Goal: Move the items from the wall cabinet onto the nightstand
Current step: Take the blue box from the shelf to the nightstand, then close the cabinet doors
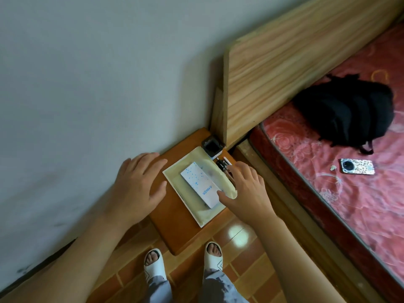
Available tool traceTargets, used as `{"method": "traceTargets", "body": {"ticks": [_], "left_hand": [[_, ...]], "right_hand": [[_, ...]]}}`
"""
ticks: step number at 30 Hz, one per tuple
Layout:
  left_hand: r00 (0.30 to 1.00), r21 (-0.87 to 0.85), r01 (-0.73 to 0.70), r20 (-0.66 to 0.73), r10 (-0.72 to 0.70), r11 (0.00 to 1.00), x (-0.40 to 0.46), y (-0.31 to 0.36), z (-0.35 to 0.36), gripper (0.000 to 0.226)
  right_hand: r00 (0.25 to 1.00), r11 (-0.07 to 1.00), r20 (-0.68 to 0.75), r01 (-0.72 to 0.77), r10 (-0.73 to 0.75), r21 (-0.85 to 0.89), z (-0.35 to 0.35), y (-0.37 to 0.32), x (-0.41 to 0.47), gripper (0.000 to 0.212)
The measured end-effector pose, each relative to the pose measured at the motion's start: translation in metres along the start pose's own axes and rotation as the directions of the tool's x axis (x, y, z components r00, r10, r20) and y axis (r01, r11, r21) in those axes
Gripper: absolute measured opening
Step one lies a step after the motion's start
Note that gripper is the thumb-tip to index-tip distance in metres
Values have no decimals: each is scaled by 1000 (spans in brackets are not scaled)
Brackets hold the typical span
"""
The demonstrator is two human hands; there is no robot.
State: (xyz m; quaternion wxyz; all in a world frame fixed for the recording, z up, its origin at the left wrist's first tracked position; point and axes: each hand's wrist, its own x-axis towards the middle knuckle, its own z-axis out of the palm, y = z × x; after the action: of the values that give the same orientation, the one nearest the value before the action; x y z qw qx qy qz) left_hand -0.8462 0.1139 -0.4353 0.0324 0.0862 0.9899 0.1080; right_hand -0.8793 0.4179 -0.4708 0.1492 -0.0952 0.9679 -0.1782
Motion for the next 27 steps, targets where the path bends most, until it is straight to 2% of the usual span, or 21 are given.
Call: {"method": "traceTargets", "body": {"ticks": [9, 15, 20, 27], "left_hand": [[962, -40, 230, -142, -233, 972, -74, 46, -122, 54], [922, -32, 336, -193, -335, 941, -137, 58, -177, 56], [861, -56, 443, -250, -442, 895, -201, 59, -214, 58], [736, -122, 579, -348, -581, 806, -326, 99, -241, 56]], "right_hand": [[981, 981, 40, 193, -192, -9, -118, -59, -36, 74], [946, 946, 12, 323, -323, -12, -165, -108, -58, 72], [896, 896, -7, 445, -445, -1, -189, -152, -91, 67], [792, 792, 18, 611, -610, -10, -189, -203, -173, 63]]}}
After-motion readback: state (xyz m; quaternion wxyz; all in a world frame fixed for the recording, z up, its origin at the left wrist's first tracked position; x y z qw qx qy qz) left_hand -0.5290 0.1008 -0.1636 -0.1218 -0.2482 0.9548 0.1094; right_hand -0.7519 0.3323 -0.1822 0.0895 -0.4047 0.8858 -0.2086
